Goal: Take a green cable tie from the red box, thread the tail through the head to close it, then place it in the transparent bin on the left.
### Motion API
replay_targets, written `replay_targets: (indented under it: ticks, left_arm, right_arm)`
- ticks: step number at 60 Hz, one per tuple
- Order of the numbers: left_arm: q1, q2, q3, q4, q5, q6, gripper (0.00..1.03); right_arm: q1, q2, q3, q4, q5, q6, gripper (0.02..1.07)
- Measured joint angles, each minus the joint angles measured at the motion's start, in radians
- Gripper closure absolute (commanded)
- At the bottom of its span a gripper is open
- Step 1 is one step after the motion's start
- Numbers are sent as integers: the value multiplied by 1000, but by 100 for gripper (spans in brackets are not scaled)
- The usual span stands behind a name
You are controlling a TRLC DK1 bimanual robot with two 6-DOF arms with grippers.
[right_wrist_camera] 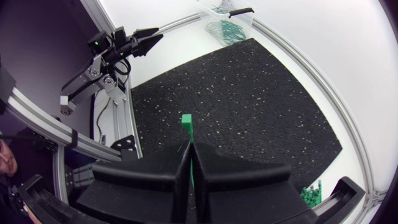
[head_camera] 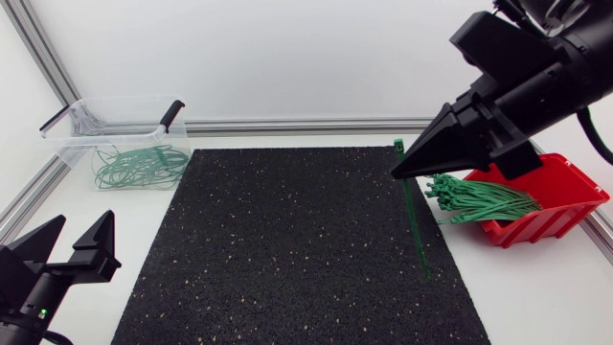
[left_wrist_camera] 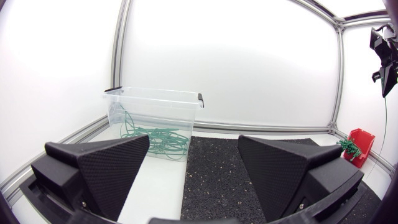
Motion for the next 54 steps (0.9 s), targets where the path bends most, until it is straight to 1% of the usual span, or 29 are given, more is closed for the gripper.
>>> replay_targets:
  ticks: [6, 13, 24, 33, 40, 54]
  left_arm:
    - [0, 0, 0, 0, 0, 0, 4]
    - [0, 0, 0, 0, 0, 0, 4]
    - [0, 0, 0, 0, 0, 0, 4]
    - [0, 0, 0, 0, 0, 1, 4]
    - [-2, 0, 0, 0, 0, 4, 4]
    - [-18, 0, 0, 0, 0, 23, 4]
  right_arm:
    - [9, 31, 0, -11, -73, 53, 101]
    - [20, 67, -6, -15, -134, 119, 101]
    - [63, 87, -35, 6, -163, 198, 101]
    - [82, 87, -68, 65, -198, 286, 101]
    - [82, 87, -76, 103, -208, 342, 101]
    - [96, 77, -76, 121, -264, 447, 101]
